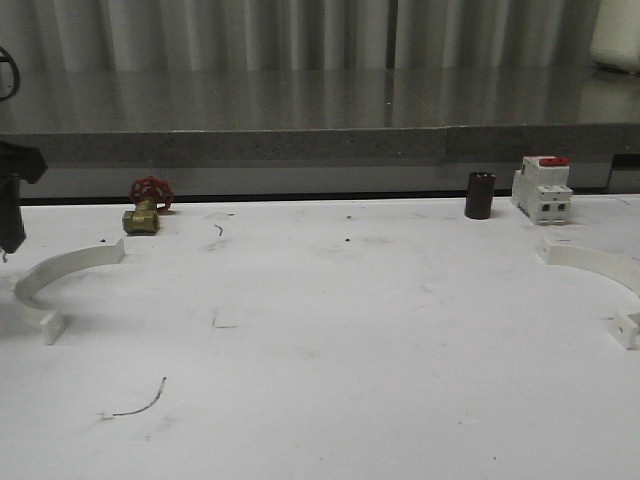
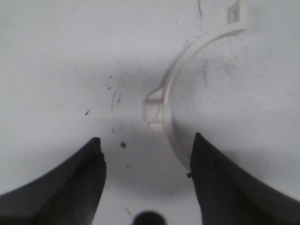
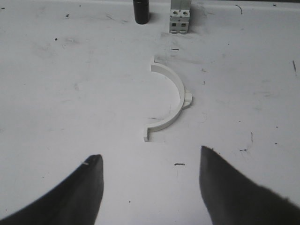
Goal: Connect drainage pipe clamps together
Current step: 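Grasp the white semicircular clamp half by its end with the left gripper, then carry the clamp half to the table center and lower it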
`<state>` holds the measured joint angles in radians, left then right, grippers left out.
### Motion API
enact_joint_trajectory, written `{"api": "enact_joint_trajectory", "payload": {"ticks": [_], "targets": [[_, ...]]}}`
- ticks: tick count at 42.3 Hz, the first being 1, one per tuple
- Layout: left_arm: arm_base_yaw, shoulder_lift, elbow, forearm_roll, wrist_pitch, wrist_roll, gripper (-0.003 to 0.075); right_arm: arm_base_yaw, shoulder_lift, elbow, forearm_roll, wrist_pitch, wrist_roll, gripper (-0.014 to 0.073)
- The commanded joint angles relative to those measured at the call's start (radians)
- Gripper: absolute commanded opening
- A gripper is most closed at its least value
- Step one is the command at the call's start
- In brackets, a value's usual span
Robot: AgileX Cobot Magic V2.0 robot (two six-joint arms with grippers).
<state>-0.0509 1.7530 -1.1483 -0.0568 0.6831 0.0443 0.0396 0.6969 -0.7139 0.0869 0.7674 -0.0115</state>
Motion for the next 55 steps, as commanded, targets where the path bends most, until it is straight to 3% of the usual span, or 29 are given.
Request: {"api": "enact_joint_trajectory", "payload": {"ticks": [1,19,33,41,48,55], "targets": [[-0.022,-0.002,-0.060,-0.014,-0.037,0.000,0.0384,-0.006,0.005,-0.035,-0.004,-0.058,-0.008,0.0477],[-0.036,0.124,-0.106,-0.016,-0.061,0.000,0.0382,-0.006,0.005,-0.035,-0.004,-0.058,-0.008,0.0477],[-0.036,0.129,-0.106,-0.016,-0.036,0.000,0.0124,-0.006,0.005,-0.035,-0.004,-0.058,-0.008,0.0477],[-0.048,0.118,-0.120,-0.018,-0.005,0.000,0.0106,-0.006,0.005,-0.035,-0.004,-0.058,-0.008,0.0477],[-0.135,0.079,-0.175,-0.041,0.041,0.000,0.0106,-0.006,0.005,-0.035,-0.004,-0.058,-0.008,0.0477],[-0.293,0.078,-0.274,-0.019,0.110,-0.084,0.0106,-0.006,0.005,-0.035,-0.004,-0.058,-0.008,0.0477]]}}
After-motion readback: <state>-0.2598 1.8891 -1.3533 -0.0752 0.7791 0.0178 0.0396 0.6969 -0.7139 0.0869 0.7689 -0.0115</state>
